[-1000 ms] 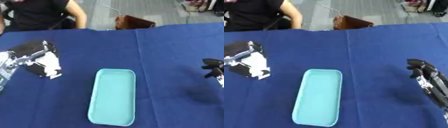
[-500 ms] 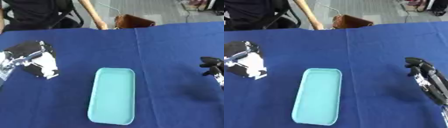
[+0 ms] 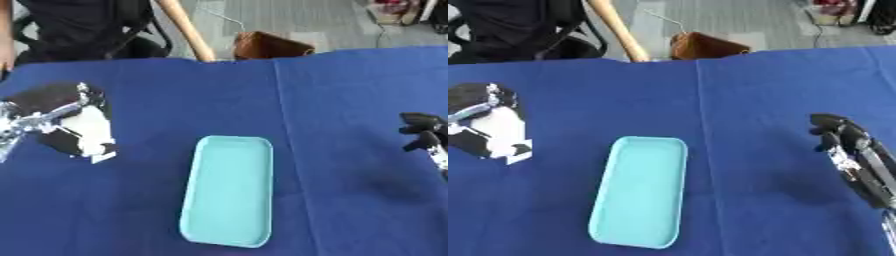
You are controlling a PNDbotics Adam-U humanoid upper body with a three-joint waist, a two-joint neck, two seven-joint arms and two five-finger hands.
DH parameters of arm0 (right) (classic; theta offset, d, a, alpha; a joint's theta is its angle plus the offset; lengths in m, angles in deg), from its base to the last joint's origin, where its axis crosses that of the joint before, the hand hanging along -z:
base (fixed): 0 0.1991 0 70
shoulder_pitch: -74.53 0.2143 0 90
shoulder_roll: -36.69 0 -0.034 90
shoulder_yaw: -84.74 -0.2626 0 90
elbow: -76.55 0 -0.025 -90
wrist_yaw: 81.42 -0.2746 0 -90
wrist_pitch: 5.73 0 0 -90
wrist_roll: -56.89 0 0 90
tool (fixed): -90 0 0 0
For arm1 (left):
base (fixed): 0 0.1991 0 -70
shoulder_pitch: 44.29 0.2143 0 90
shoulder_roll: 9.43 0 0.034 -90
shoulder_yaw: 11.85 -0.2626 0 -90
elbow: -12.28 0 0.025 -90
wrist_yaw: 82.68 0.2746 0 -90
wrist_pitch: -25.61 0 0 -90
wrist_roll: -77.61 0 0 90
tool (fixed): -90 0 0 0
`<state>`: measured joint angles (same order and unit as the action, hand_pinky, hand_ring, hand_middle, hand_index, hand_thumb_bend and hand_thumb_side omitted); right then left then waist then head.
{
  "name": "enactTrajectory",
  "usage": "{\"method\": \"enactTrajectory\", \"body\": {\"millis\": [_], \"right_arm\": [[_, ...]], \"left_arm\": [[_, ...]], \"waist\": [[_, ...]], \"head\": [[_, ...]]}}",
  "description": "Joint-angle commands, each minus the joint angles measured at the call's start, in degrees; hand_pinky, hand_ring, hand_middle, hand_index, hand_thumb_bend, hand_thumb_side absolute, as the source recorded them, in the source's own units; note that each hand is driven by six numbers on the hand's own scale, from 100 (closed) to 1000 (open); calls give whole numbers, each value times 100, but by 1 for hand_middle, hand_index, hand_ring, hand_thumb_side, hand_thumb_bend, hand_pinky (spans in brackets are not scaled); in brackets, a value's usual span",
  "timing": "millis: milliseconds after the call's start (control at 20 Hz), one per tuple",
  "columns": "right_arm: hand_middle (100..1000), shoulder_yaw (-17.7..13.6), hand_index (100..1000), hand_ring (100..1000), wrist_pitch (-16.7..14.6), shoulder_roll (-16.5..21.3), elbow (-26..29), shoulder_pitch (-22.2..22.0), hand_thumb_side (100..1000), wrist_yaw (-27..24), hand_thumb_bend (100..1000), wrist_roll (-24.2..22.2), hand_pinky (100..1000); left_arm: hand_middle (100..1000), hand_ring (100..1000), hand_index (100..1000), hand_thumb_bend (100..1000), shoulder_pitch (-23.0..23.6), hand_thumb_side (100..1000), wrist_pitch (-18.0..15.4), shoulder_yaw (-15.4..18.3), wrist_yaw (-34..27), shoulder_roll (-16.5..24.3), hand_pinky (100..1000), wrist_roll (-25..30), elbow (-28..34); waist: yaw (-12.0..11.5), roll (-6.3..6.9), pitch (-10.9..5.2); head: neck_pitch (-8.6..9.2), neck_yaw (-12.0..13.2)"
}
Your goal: Pick up objects on the table and place them in the box.
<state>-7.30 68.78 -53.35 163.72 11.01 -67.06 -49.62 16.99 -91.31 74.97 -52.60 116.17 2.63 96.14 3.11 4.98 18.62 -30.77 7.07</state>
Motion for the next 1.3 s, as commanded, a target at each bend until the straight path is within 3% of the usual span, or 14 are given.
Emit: {"method": "enactTrajectory", "body": {"millis": [50, 350, 600, 900, 1300], "right_arm": [[876, -51, 868, 804, 8, 103, 79, 16, 895, 22, 100, 15, 642], [875, -54, 868, 804, 9, 102, 69, -9, 893, 33, 100, 16, 642], [875, -53, 868, 804, 8, 103, 67, -12, 894, 38, 100, 13, 642], [875, -44, 868, 804, 4, 96, 68, -1, 894, 40, 100, 0, 642], [875, -16, 868, 804, -6, 71, 70, 37, 894, 37, 100, -29, 643]], "left_arm": [[100, 100, 135, 100, 48, 100, 55, 57, -529, 469, 100, 204, 761], [100, 100, 135, 100, 106, 100, 216, 69, -1243, 662, 100, 572, 1836], [100, 100, 135, 100, 54, 100, 328, 55, -1498, 698, 100, 770, 2334], [100, 100, 135, 100, -128, 100, 376, -41, -1652, 633, 100, 900, 2571], [100, 100, 136, 100, -663, 101, 394, -258, -1751, 246, 100, 1080, 2451]], "waist": [[-36, 9, -170], [-99, 15, -221], [-101, 22, -235], [-92, 27, -236], [-58, 19, -225]], "head": [[-30, -69], [-41, -79], [-43, -80], [-48, -64], [-39, 10]]}}
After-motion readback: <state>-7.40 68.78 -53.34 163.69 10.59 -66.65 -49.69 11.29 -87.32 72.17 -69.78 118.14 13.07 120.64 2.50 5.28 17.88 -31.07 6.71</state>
